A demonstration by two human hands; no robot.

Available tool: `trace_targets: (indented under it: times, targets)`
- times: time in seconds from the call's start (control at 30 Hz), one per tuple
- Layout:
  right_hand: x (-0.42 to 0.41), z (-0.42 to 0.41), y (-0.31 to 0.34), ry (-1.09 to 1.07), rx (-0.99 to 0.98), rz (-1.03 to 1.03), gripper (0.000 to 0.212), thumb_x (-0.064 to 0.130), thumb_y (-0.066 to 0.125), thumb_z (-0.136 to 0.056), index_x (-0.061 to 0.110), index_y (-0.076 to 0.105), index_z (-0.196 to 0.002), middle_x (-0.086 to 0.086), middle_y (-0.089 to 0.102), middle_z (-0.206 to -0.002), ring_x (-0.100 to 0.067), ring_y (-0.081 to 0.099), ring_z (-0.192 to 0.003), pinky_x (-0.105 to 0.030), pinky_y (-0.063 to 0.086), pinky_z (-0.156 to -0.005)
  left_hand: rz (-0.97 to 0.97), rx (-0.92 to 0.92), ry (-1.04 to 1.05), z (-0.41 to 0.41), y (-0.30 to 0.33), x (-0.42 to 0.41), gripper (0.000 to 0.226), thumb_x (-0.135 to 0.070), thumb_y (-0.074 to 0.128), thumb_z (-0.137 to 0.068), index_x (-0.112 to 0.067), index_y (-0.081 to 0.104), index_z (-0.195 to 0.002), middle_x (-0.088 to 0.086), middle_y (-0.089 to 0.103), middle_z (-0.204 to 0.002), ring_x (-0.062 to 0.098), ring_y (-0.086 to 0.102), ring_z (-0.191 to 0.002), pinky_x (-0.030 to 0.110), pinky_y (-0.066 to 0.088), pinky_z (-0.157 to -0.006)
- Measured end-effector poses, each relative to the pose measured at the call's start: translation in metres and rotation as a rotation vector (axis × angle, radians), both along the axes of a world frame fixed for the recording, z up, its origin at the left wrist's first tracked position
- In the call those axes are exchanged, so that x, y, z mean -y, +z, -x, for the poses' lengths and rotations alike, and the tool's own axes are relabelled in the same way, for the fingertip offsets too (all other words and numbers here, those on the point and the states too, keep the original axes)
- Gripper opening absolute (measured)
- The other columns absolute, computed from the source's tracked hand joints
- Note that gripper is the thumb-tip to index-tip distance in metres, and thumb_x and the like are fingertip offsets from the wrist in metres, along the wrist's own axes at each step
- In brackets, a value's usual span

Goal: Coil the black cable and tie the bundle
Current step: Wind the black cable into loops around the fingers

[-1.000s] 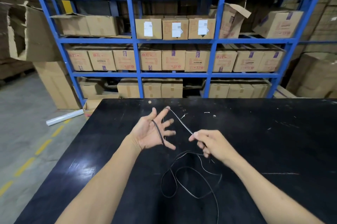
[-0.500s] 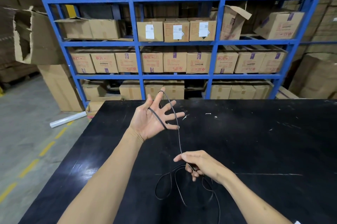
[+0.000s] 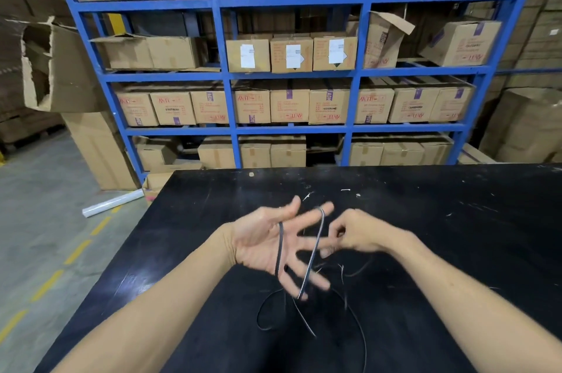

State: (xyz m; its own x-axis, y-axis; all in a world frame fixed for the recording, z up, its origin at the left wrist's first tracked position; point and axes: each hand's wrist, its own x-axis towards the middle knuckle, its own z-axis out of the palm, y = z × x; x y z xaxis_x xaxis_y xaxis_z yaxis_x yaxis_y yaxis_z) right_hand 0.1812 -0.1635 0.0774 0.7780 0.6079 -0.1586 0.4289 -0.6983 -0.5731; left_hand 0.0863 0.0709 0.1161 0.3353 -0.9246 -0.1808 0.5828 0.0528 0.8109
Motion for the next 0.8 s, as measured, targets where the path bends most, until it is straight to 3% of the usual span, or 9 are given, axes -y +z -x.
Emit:
trace_targets:
  times: [0.13, 0.23, 0.33, 0.43, 0.5, 0.53, 0.6, 0.7, 0.8]
  targets:
    - [-0.004, -0.013, 0.050, 0.105, 0.135, 0.230, 0.047, 0.074, 0.083, -0.054, 0.033, 0.077, -0.075, -0.001, 0.076, -0.073, -0.019, 0.067, -0.070, -0.039, 0.057, -0.070, -0.402, 0.000, -0.138, 0.008, -0.021, 0.008, 0.061, -0.077, 0.026, -0.090, -0.060, 0.028, -0.148, -0.010, 0.011, -0.167, 0.059, 0.012, -0.146, 0.076, 0.008, -0.111]
    - [-0.002, -0.015, 0.078, 0.084, 0.230, 0.217, 0.028, 0.058, 0.088, -0.070, 0.033, 0.077, -0.071, 0.012, 0.075, -0.071, -0.004, 0.068, -0.073, -0.031, 0.053, -0.067, -0.598, 0.018, -0.017, 0.009, -0.038, 0.000, 0.063, -0.079, 0.025, -0.087, -0.060, 0.031, -0.146, -0.010, 0.017, -0.164, 0.052, 0.021, -0.146, 0.079, 0.008, -0.111]
    - [0.001, -0.001, 0.082, 0.078, 0.136, -0.002, 0.020, 0.054, 0.084, -0.079, 0.035, 0.081, -0.074, 0.025, 0.072, -0.070, 0.007, 0.065, -0.069, -0.023, 0.047, -0.064, -0.442, -0.047, 0.335, 0.001, -0.045, -0.027, 0.057, -0.073, 0.026, -0.093, -0.056, 0.034, -0.147, -0.005, 0.018, -0.166, 0.046, 0.044, -0.132, 0.080, 0.008, -0.110]
    - [0.001, 0.021, 0.057, 0.044, 0.082, -0.192, 0.018, 0.052, 0.070, -0.094, 0.040, 0.084, -0.096, 0.023, 0.079, -0.087, -0.002, 0.072, -0.082, -0.023, 0.056, -0.072, -0.214, -0.093, 0.589, -0.007, -0.033, -0.050, 0.052, -0.066, 0.033, -0.096, -0.053, 0.041, -0.145, 0.001, 0.017, -0.167, 0.055, 0.045, -0.131, 0.081, 0.010, -0.108]
    - [-0.003, 0.035, 0.030, 0.009, -0.063, -0.397, 0.020, 0.040, 0.064, -0.101, 0.039, 0.084, -0.102, 0.021, 0.069, -0.066, 0.000, 0.061, -0.057, -0.012, 0.044, -0.058, -0.110, -0.074, 0.684, -0.013, -0.024, -0.057, 0.049, -0.064, 0.033, -0.098, -0.052, 0.043, -0.145, 0.003, 0.018, -0.165, 0.058, 0.040, -0.134, 0.083, 0.012, -0.107]
    - [-0.006, 0.042, 0.016, -0.012, -0.161, -0.491, 0.022, 0.034, 0.062, -0.103, 0.036, 0.084, -0.104, 0.016, 0.058, -0.059, -0.001, 0.048, -0.048, -0.013, 0.038, -0.051, -0.057, -0.061, 0.721, -0.015, -0.020, -0.059, 0.049, -0.063, 0.032, -0.099, -0.051, 0.042, -0.146, 0.004, 0.016, -0.166, 0.060, 0.035, -0.137, 0.083, 0.015, -0.105]
    - [-0.012, 0.057, -0.012, -0.017, -0.324, -0.598, 0.024, 0.031, 0.060, -0.105, 0.032, 0.083, -0.110, 0.009, 0.050, -0.061, -0.008, 0.037, -0.048, -0.020, 0.034, -0.047, 0.058, -0.047, 0.765, -0.019, -0.011, -0.060, 0.050, -0.062, 0.031, -0.101, -0.049, 0.038, -0.149, 0.008, 0.013, -0.167, 0.063, 0.029, -0.139, 0.084, 0.018, -0.103]
    - [-0.025, 0.080, -0.046, 0.039, -0.470, -0.638, 0.030, 0.042, 0.057, -0.101, 0.036, 0.078, -0.121, 0.004, 0.054, -0.068, -0.010, 0.040, -0.053, -0.024, 0.037, -0.051, 0.165, -0.033, 0.748, -0.020, 0.008, -0.053, 0.051, -0.061, 0.030, -0.101, -0.048, 0.034, -0.151, 0.009, 0.013, -0.166, 0.063, 0.027, -0.140, 0.084, 0.019, -0.102]
    - [-0.032, 0.086, -0.060, 0.025, -0.496, -0.614, 0.034, 0.051, 0.055, -0.101, 0.039, 0.075, -0.125, 0.005, 0.052, -0.072, -0.009, 0.039, -0.054, -0.024, 0.038, -0.053, 0.262, -0.030, 0.639, -0.016, 0.017, -0.043, 0.051, -0.060, 0.025, -0.103, -0.049, 0.025, -0.154, 0.010, 0.005, -0.168, 0.062, 0.014, -0.144, 0.084, 0.016, -0.103]
